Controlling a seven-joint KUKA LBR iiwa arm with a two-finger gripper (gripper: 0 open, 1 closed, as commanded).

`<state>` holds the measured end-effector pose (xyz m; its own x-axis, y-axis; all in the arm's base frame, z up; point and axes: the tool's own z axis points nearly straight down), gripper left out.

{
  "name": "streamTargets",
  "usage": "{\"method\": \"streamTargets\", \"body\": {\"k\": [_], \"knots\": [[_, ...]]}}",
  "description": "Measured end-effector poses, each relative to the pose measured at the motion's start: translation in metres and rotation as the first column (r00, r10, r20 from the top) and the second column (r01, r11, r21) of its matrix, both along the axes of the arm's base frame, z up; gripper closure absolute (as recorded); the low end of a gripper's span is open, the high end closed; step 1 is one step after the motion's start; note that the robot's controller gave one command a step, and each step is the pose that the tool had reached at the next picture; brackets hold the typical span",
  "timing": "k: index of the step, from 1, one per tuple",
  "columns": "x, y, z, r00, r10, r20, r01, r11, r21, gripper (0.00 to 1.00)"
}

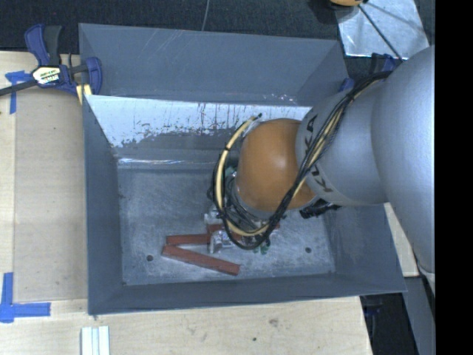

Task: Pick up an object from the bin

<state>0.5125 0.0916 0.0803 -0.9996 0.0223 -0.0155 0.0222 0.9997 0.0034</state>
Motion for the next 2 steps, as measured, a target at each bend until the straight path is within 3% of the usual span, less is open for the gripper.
{"method": "streamTargets", "body": {"k": [1, 2], "knots": [[0.0, 0.0, 0.0, 1.0, 0.0, 0.0, 0.0, 1.0, 0.0, 1.0], [-0.004, -0.009, 0.2, 0.996, 0.082, -0.017, -0.082, 0.997, -0.003, 1.0]]}}
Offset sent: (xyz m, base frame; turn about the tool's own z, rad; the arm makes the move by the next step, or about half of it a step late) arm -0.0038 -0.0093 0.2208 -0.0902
